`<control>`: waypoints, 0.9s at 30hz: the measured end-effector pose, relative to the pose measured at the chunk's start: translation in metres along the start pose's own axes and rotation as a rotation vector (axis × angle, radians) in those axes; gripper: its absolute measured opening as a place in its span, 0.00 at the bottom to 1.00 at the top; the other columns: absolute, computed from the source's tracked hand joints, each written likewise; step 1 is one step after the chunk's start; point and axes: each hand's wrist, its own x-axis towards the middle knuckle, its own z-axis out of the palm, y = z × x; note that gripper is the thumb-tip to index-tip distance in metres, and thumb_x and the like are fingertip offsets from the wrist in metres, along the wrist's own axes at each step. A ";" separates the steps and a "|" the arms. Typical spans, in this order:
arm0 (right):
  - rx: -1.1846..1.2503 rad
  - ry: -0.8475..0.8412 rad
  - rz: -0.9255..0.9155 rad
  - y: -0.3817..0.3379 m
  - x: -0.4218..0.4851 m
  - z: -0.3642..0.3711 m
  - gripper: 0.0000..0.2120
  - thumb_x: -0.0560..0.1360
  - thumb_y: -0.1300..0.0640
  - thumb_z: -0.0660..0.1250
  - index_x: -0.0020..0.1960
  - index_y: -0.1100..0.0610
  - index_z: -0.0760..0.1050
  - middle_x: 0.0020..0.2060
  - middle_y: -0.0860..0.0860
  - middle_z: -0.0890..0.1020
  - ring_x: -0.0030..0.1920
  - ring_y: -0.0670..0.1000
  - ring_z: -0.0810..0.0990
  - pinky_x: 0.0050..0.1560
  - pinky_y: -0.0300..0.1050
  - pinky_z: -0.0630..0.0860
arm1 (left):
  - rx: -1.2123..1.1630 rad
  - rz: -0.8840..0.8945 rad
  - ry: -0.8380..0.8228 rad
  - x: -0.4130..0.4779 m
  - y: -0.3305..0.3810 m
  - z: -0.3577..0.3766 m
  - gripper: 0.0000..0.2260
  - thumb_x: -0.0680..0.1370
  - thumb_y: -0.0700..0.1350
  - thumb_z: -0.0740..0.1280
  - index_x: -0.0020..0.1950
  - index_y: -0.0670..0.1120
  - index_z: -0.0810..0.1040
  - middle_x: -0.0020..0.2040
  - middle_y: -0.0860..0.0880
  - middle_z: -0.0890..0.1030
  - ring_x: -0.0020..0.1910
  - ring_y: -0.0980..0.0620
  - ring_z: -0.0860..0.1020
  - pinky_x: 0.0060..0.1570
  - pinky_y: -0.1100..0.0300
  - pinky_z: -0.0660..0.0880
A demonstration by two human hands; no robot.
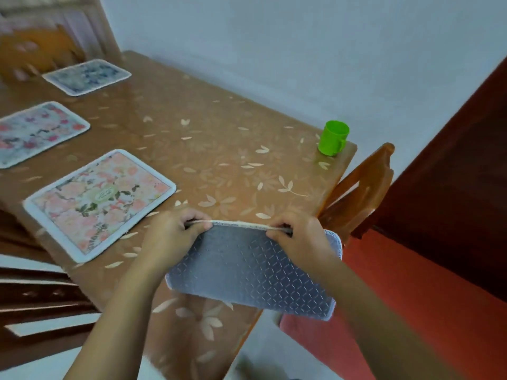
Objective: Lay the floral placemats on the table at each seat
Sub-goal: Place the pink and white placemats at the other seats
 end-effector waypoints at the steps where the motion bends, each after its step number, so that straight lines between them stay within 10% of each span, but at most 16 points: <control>1: 0.006 -0.009 -0.028 -0.001 0.011 0.001 0.02 0.70 0.61 0.70 0.43 0.57 0.80 0.39 0.48 0.77 0.40 0.46 0.72 0.40 0.31 0.67 | 0.004 -0.005 0.035 0.003 -0.001 -0.005 0.18 0.71 0.39 0.71 0.32 0.63 0.74 0.37 0.60 0.78 0.38 0.61 0.75 0.36 0.66 0.68; 12: 0.104 -0.096 -0.294 -0.002 0.151 -0.021 0.02 0.69 0.63 0.71 0.40 0.58 0.80 0.36 0.47 0.74 0.36 0.38 0.70 0.42 0.18 0.61 | 0.114 -0.134 0.361 0.072 0.021 -0.024 0.03 0.71 0.38 0.71 0.38 0.44 0.80 0.36 0.52 0.80 0.37 0.54 0.76 0.33 0.74 0.66; 27: 0.105 0.127 -0.267 0.089 0.307 -0.104 0.02 0.71 0.62 0.69 0.41 0.57 0.79 0.38 0.47 0.75 0.40 0.47 0.73 0.43 0.36 0.66 | 0.198 0.056 0.571 0.262 0.100 0.048 0.02 0.71 0.38 0.71 0.39 0.41 0.79 0.38 0.44 0.80 0.39 0.44 0.77 0.39 0.54 0.69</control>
